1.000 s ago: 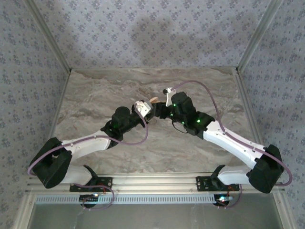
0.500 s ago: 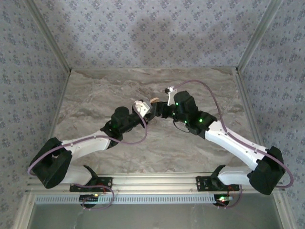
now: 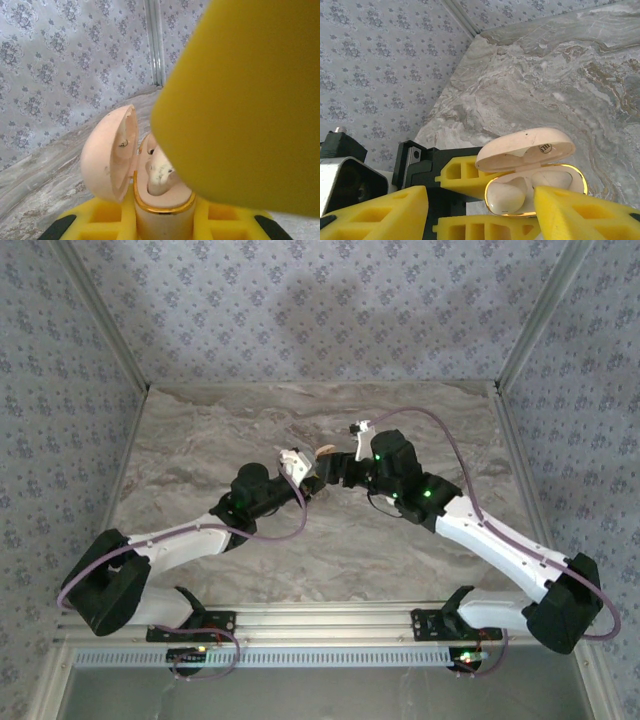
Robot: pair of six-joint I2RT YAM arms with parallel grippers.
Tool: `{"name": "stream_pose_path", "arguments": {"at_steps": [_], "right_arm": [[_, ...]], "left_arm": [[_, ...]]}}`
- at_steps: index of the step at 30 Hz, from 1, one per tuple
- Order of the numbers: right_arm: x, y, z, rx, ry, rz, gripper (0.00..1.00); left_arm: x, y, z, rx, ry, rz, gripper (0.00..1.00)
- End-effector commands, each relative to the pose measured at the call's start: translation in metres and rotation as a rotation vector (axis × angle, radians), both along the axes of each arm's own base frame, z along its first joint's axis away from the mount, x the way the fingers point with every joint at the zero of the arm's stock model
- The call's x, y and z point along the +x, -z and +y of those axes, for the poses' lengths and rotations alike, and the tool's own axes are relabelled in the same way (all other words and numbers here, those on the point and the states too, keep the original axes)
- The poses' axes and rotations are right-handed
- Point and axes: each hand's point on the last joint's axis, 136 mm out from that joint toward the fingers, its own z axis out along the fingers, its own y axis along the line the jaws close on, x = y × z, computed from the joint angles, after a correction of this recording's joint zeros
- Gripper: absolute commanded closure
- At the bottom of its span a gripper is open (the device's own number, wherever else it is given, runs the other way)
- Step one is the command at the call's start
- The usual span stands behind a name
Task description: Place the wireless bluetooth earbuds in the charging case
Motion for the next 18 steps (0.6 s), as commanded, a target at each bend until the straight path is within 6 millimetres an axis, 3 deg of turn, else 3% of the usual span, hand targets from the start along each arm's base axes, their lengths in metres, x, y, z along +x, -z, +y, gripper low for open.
{"name": "stream_pose_path", "arguments": {"at_steps": [1, 12, 18], "right_arm": [[0.013, -0.012, -0.02, -0.011, 0.084, -0.039, 0.37], [0.005, -0.037, -0.028, 0.006, 0.046, -0.111, 0.38], [0.001, -0.037, -0.041, -0.053, -0.021, -0.113, 0.37]], "left_arm": [[-0.018, -0.044, -0.003, -0.106, 0.084, -0.096, 0.79], [-0.018, -0.042, -0.002, -0.105, 0.097, -0.08, 0.79], [-0.026, -0.043, -0.004, -0.103, 0.185, -0.06, 0.79]]}}
